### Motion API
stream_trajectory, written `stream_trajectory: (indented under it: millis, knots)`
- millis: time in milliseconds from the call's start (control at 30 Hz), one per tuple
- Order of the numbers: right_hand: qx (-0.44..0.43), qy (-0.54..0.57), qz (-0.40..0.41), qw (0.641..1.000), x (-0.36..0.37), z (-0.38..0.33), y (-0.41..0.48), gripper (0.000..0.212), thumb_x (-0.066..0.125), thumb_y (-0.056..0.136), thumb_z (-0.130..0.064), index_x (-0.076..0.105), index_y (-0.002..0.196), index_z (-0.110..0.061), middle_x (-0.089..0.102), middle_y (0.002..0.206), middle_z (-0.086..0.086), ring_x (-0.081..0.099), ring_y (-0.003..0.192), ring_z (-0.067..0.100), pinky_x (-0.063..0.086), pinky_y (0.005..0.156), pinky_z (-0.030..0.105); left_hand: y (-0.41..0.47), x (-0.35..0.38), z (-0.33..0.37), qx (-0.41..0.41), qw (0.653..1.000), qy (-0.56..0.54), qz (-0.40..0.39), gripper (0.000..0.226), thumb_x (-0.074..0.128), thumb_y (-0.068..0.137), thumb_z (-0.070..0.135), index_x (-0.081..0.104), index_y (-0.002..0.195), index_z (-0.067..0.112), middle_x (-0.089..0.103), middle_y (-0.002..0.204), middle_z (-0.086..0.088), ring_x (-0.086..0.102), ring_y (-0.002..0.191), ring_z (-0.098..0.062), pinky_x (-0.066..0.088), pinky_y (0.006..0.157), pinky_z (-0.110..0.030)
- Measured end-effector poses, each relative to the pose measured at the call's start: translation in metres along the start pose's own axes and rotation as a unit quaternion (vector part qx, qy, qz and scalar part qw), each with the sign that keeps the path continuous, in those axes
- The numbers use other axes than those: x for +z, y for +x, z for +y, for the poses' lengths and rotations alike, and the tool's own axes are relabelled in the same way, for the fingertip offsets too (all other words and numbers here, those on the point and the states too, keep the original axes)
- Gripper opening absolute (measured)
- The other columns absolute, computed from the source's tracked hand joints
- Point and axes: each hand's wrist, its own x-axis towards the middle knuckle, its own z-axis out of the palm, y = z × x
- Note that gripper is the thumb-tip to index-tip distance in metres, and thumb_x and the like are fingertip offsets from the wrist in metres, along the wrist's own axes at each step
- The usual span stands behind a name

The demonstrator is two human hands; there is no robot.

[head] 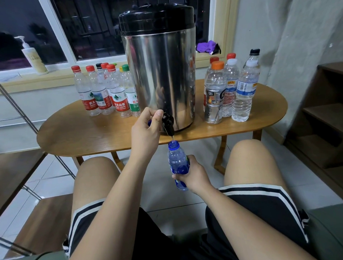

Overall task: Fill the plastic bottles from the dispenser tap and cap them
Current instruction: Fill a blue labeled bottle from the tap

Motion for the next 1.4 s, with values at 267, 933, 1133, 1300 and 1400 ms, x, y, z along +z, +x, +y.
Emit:
stream_trajectory:
  millis: [267,933,1133,1300,1400]
  knots:
    - [0.000,0.003,-0.001,1.000,-0.0015,0.0001,-0.0006,0.067,0.095,0.080,-0.039,0.046,0.125,-0.034,0.063,0.116,-0.014,0.062,0.102,0.014,0.051,0.081,0.027,-0.0020,0.0000,-0.0018,0.005,1.000,-0.008,-0.003,0.043,0.056,0.106,0.061,0.057,0.092,0.020,0.060,0.075,-0.008,0.054,0.071,-0.023,0.048,0.065,-0.046]
    - [-0.003,0.011,0.004,1.000,-0.0008,0.0006,-0.0013,0.068,0.095,0.080,-0.037,0.048,0.128,-0.032,0.063,0.119,-0.014,0.065,0.108,0.016,0.055,0.087,0.030,-0.0030,-0.0004,-0.0018,0.002,1.000,-0.010,-0.005,0.039,0.056,0.107,0.058,0.058,0.092,0.023,0.059,0.073,0.000,0.054,0.071,-0.020,0.047,0.067,-0.046]
    - [-0.004,0.013,0.002,1.000,-0.0011,0.0014,-0.0009,0.068,0.095,0.079,-0.037,0.047,0.127,-0.033,0.062,0.120,-0.014,0.062,0.107,0.014,0.055,0.088,0.031,-0.0043,-0.0007,0.0003,0.003,1.000,-0.012,-0.006,0.037,0.056,0.108,0.055,0.059,0.092,0.022,0.061,0.074,-0.001,0.055,0.071,-0.021,0.049,0.067,-0.047]
    - [-0.004,0.009,0.003,1.000,-0.0007,0.0011,-0.0011,0.067,0.095,0.080,-0.037,0.046,0.125,-0.034,0.062,0.118,-0.015,0.063,0.106,0.014,0.055,0.087,0.030,-0.0051,-0.0005,0.0018,0.003,1.000,-0.009,-0.004,0.036,0.056,0.109,0.055,0.058,0.092,0.023,0.061,0.074,-0.001,0.056,0.071,-0.021,0.050,0.067,-0.049]
    - [-0.003,0.012,0.003,1.000,-0.0003,0.0013,-0.0009,0.067,0.096,0.079,-0.037,0.046,0.124,-0.034,0.062,0.117,-0.015,0.064,0.106,0.015,0.054,0.086,0.029,-0.0048,-0.0008,0.0018,0.001,1.000,-0.007,-0.001,0.038,0.056,0.108,0.057,0.058,0.091,0.022,0.060,0.073,-0.001,0.055,0.071,-0.021,0.050,0.067,-0.050]
